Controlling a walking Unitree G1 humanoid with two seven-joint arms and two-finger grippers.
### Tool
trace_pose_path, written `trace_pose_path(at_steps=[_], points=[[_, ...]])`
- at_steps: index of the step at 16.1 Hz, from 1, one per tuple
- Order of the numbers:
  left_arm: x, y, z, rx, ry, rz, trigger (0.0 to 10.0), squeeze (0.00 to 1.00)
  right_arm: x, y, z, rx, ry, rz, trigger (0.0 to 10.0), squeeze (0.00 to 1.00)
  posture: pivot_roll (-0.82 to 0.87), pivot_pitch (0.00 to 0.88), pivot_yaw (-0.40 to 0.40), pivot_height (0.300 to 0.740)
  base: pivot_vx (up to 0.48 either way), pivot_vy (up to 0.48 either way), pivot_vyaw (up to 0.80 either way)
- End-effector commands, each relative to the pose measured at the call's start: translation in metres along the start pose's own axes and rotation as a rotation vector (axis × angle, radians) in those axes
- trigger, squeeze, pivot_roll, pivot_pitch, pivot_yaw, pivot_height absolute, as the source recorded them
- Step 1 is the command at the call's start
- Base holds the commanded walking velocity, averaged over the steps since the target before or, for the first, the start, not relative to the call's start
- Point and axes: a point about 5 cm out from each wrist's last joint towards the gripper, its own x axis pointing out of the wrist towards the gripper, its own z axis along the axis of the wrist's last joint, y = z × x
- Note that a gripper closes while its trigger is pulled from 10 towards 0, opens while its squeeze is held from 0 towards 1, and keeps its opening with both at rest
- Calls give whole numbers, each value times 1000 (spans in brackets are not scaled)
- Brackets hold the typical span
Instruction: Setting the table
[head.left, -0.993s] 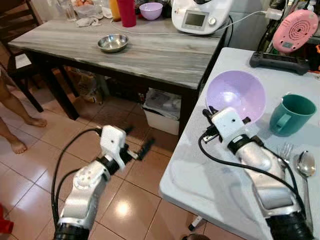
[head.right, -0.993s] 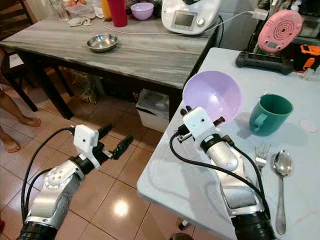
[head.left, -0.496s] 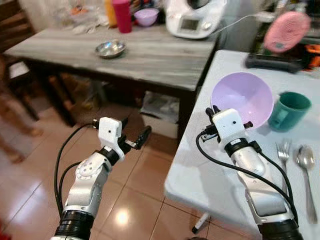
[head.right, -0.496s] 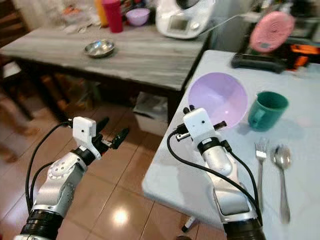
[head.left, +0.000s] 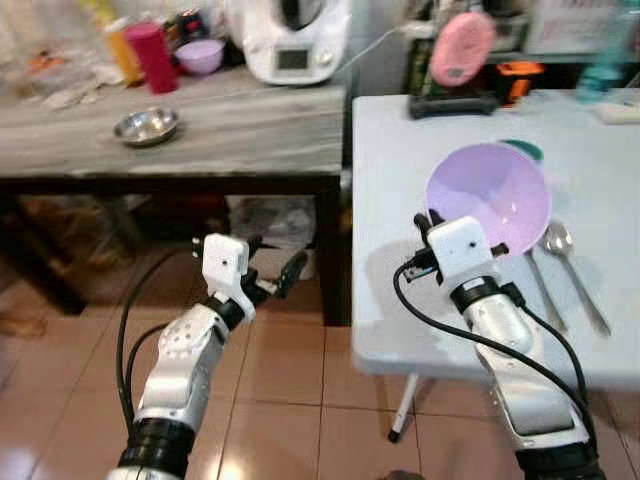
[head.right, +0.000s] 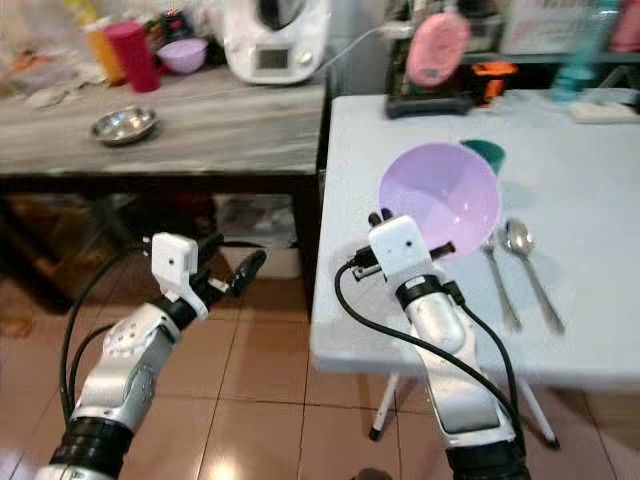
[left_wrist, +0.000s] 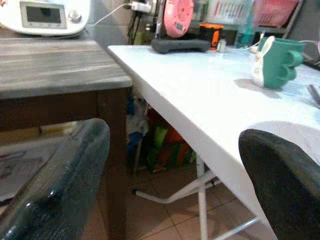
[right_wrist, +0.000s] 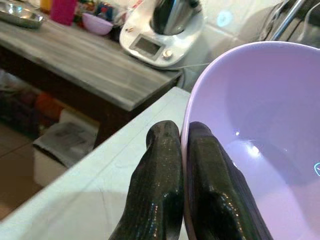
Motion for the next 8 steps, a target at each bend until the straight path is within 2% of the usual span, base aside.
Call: trace_pose_path(at_steps=[1, 8], points=[[-7, 9, -1, 16, 11, 43, 10000, 0, 2, 8, 9, 14, -42, 31, 10000, 0, -296, 74, 88, 740, 0, 428, 0], [-4, 3, -4, 5, -3, 59, 10000, 0, 1, 8, 13, 21, -69, 45, 10000, 0, -300, 69, 87, 740, 0, 462, 0]])
